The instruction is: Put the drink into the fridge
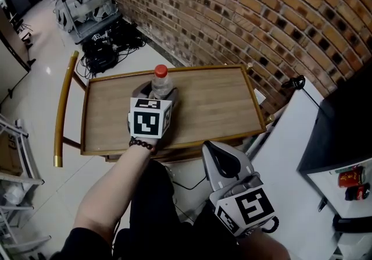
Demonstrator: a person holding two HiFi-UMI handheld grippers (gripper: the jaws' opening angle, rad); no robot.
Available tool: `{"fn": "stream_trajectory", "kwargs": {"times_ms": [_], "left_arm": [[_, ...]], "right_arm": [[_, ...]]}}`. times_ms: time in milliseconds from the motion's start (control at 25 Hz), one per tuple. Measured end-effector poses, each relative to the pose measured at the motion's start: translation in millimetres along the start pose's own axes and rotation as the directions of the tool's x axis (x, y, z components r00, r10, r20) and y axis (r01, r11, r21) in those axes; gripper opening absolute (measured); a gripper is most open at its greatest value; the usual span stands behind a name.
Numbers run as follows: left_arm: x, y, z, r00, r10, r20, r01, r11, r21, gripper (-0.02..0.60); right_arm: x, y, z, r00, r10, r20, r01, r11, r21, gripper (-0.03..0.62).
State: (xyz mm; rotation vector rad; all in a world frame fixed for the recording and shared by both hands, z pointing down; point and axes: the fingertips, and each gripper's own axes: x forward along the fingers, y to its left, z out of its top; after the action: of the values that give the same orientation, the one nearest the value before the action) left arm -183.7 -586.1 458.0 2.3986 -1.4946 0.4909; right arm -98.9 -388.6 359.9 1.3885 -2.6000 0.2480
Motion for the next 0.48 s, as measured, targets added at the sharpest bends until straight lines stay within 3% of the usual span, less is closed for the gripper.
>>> {"fn": "stream_trajectory", "kwargs": {"times_ms": [480], "left_arm": [[-51,-26,8,0.999,-0.025,0.024,0.024,0.999,0.024,0.314]], "right_arm": [[-40,19,15,0.999,-0.015,0.043,0.016,1.0,-0.027,0.0]]}}
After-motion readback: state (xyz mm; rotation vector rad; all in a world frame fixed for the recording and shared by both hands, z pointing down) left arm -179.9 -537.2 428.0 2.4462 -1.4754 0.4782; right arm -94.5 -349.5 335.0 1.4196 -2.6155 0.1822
